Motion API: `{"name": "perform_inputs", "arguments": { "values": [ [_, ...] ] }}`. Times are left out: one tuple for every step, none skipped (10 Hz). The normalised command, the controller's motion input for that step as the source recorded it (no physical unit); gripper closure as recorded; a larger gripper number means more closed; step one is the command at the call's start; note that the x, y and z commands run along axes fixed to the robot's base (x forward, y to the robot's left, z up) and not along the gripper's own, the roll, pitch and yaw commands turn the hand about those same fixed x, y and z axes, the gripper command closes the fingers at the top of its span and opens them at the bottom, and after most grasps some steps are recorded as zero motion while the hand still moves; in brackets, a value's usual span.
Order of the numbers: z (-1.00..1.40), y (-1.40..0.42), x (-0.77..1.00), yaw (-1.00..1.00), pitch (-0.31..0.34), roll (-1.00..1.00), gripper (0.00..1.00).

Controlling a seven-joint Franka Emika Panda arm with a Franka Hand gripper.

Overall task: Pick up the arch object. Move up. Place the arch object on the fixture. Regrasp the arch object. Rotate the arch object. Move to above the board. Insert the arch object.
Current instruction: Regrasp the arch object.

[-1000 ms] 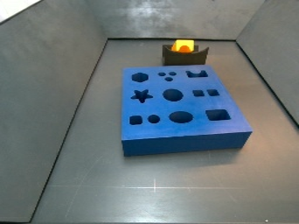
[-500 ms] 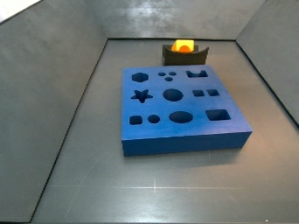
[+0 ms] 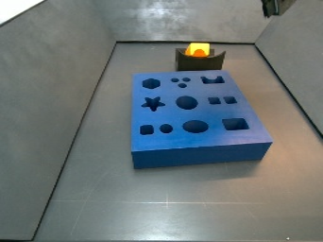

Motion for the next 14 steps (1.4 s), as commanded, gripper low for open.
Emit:
{"name": "perform_inputs", "arguments": {
  "values": [
    [0.0, -0.02, 0.08, 0.13, 0.098, 0.22, 0.0],
    [-1.0, 0.08, 0.03, 0.15, 0.197, 0.22, 0.0],
    [-1.0, 0.07, 0.04, 0.16, 0.169, 0.21, 0.0],
    [-1.0, 0.07, 0.05, 0.19, 0.13, 0.19, 0.0],
    [-1.0, 0.06, 0.06, 0.2, 0.093, 0.16, 0.0],
    [-1.0, 0.05, 0.07, 0.2, 0.045, 0.13, 0.0],
    [-1.0, 0.05, 0.08, 0.19, 0.007, 0.12, 0.0],
    [-1.0, 0.04, 0.08, 0.18, -0.018, 0.12, 0.0],
    [-1.0, 0.04, 0.09, 0.15, -0.062, 0.11, 0.0],
    [-1.0, 0.03, 0.1, 0.12, -0.088, 0.1, 0.0],
    [-1.0, 0.03, 0.11, 0.08, -0.113, 0.09, 0.0],
    [-1.0, 0.03, 0.11, 0.06, -0.12, 0.09, 0.0],
    [-1.0, 0.02, 0.11, 0.02, -0.117, 0.09, 0.0],
    [-0.88, 0.02, 0.1, 0.0, -0.11, 0.08, 0.0]
  ]
}}
